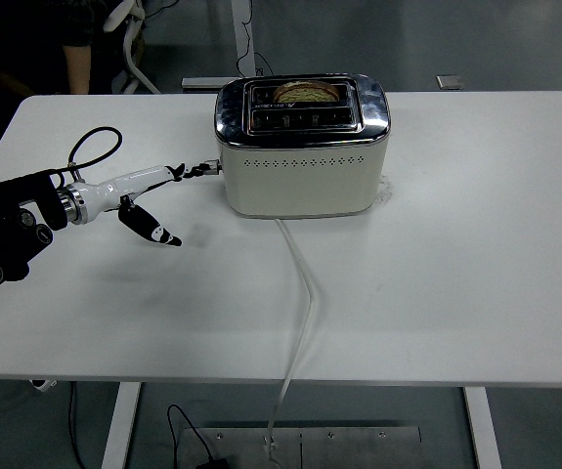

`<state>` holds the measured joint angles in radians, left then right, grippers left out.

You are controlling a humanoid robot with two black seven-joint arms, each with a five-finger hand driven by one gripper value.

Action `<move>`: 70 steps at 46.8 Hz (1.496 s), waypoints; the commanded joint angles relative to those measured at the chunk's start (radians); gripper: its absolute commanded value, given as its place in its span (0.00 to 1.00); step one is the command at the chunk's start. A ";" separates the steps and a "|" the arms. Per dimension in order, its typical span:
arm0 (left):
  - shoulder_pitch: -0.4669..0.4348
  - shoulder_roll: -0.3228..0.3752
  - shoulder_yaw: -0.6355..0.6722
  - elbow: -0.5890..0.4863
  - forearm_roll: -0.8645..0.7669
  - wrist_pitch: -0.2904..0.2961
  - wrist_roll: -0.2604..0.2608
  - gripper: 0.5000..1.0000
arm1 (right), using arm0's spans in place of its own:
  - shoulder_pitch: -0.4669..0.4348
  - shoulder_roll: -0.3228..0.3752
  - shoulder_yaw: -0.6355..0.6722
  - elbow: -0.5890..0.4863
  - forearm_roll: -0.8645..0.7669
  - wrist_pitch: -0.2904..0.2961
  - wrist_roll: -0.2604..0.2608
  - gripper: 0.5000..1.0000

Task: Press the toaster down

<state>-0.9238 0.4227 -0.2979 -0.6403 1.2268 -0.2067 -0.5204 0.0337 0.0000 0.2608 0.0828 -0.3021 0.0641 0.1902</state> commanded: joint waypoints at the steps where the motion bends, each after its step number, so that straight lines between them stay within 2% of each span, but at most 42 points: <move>1: 0.008 -0.004 0.000 0.008 0.000 0.000 0.000 1.00 | 0.000 0.000 0.000 0.002 0.000 -0.001 0.000 1.00; 13: 0.022 -0.007 0.000 0.021 -0.006 0.000 0.000 1.00 | 0.000 0.000 0.000 0.000 0.000 -0.001 0.000 1.00; 29: 0.025 0.018 0.000 0.019 -0.107 -0.003 -0.007 1.00 | 0.000 0.000 0.000 0.000 0.000 -0.001 0.000 1.00; 39: 0.017 0.073 -0.003 0.019 -0.315 -0.003 -0.010 1.00 | 0.000 0.000 0.000 0.000 0.000 0.000 0.000 1.00; 49: 0.016 0.116 -0.003 0.019 -0.601 -0.006 -0.010 1.00 | 0.000 0.000 0.000 0.000 0.000 -0.001 0.000 1.00; 60: 0.023 0.108 -0.009 0.019 -0.719 -0.010 -0.015 1.00 | 0.000 0.000 0.000 0.000 0.000 0.000 0.000 1.00; 70: 0.037 0.088 -0.009 0.019 -0.961 -0.009 -0.012 1.00 | 0.000 0.000 0.000 0.000 0.000 0.000 0.000 1.00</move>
<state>-0.8877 0.5125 -0.3072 -0.6214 0.3261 -0.2086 -0.5348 0.0338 0.0000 0.2608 0.0829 -0.3022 0.0641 0.1904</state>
